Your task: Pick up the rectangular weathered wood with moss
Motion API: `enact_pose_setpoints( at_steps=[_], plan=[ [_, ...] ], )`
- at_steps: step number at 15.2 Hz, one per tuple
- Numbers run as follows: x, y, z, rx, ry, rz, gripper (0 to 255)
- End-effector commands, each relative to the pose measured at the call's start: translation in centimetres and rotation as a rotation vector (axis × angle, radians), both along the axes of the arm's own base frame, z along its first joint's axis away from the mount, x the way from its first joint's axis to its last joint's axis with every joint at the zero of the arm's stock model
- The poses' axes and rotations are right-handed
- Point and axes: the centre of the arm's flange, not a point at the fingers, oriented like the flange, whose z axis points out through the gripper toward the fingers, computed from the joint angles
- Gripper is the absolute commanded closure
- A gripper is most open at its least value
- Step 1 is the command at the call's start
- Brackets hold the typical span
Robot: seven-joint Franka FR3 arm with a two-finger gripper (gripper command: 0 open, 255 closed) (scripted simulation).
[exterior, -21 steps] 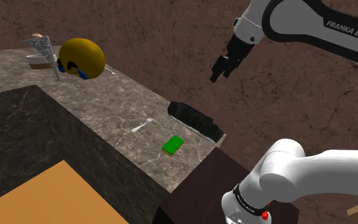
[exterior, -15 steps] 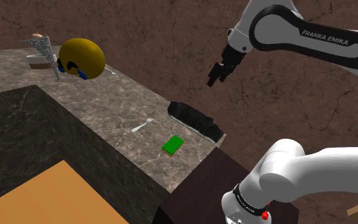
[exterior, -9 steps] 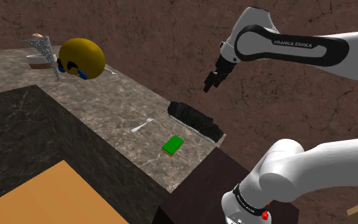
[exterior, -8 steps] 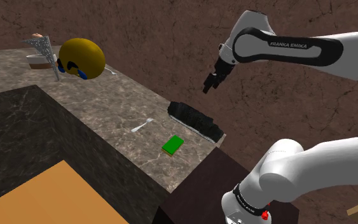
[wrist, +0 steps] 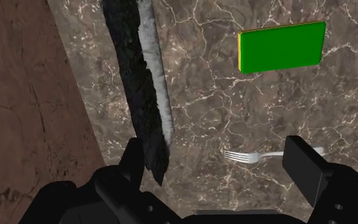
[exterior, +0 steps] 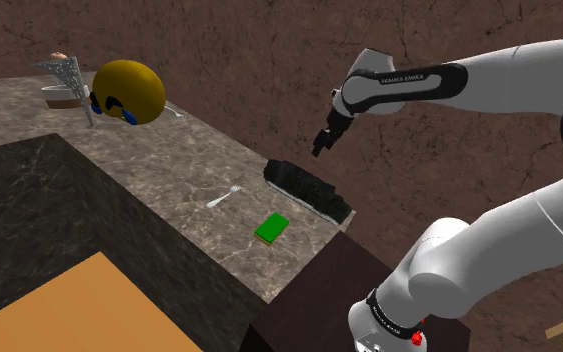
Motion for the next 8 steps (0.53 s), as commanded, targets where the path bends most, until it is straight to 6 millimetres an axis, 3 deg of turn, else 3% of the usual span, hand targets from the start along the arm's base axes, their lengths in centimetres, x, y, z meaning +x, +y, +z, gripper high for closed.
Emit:
enact_pose_setpoints(
  at_steps=[1,8],
  plan=[
    [1.2,-1.4,-2.0,0.006,0.005,0.012,0],
    [5.0,-6.5,-9.2,0.031,0.027,0.052,0]
  ],
)
